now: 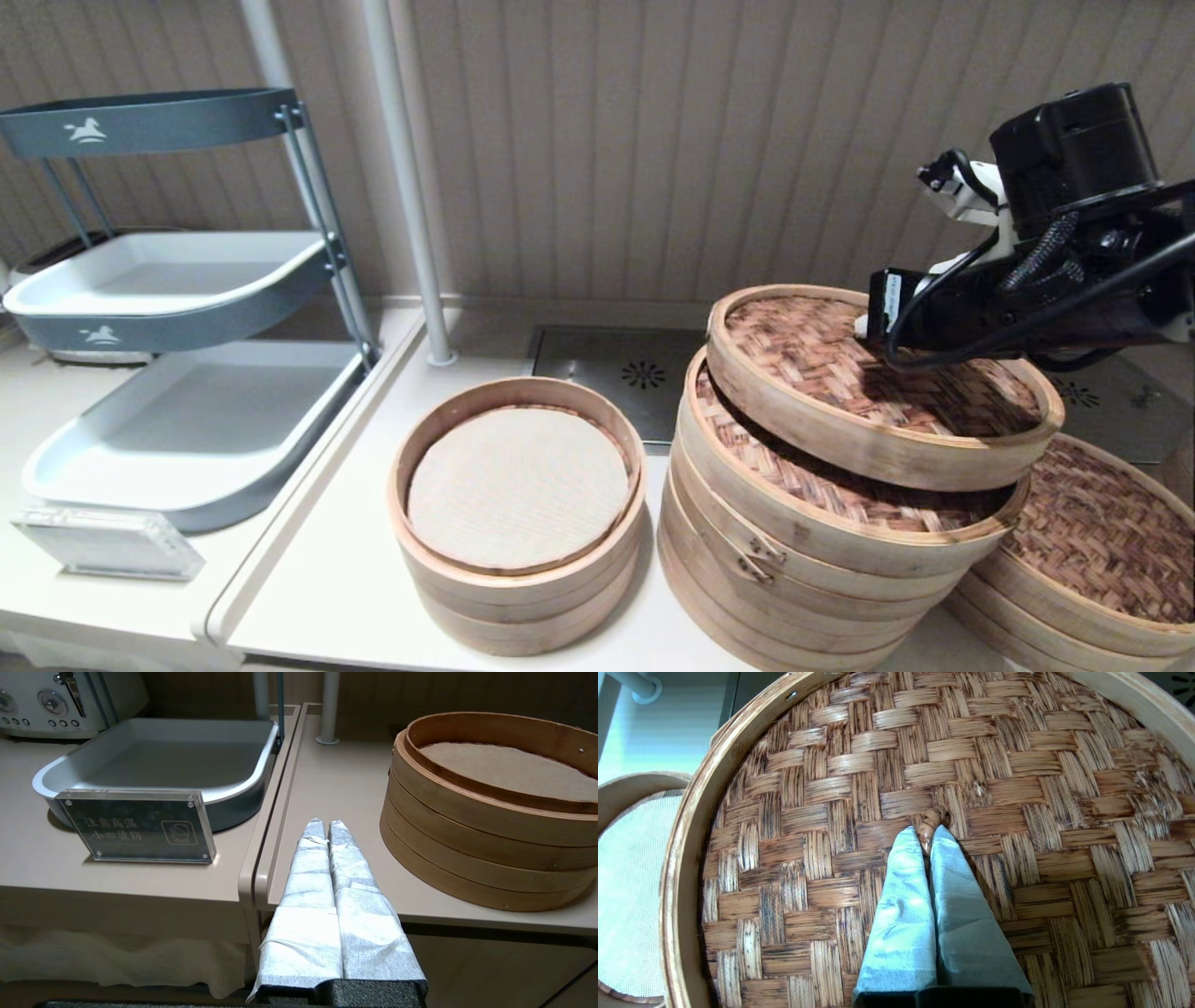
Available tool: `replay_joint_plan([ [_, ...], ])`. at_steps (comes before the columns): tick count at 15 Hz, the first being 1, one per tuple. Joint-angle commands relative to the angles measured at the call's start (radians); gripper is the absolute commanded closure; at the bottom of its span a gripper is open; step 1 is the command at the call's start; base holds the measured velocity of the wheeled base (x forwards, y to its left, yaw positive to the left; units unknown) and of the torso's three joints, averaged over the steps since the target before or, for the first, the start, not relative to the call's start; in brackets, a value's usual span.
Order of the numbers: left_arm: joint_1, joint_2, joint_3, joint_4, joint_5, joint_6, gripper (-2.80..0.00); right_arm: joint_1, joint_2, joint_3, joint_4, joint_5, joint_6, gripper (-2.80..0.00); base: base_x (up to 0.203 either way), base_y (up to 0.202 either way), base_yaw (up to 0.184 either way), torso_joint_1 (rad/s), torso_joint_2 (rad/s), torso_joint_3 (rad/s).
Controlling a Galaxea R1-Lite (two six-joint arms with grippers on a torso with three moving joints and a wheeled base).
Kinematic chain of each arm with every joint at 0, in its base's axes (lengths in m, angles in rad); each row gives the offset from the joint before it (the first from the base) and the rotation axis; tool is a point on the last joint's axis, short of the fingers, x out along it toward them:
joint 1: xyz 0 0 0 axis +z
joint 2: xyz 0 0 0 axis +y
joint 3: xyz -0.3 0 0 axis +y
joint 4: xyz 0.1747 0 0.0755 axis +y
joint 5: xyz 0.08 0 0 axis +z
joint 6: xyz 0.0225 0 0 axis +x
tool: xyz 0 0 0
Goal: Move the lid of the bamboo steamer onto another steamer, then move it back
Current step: Put the steamer
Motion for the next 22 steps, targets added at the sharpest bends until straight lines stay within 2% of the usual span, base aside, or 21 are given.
replay_joint_plan([
  [1,0.002,-0.002,0.025,-0.001,0.0,0.0,0.0,0.006,-0.014,0.014,0.002,-0.008,0.002,0.0,0.0,0.0,0.0,0.0,0.0,0.0],
  [9,0.001,-0.002,0.025,-0.001,0.0,0.0,0.0,0.073,-0.058,0.056,-0.002,-0.048,0.002,0.0,0.0,0.0,0.0,0.0,0.0,0.0],
  [16,0.0,-0.002,0.025,-0.001,-0.001,0.0,0.0,0.079,-0.073,0.124,-0.006,-0.048,0.011,0.0,0.0,0.0,0.0,0.0,0.0,0.0],
  [22,0.0,-0.002,0.025,-0.001,0.0,0.0,0.0,0.109,-0.079,0.109,-0.006,-0.057,0.022,0.0,0.0,0.0,0.0,0.0,0.0,0.0],
])
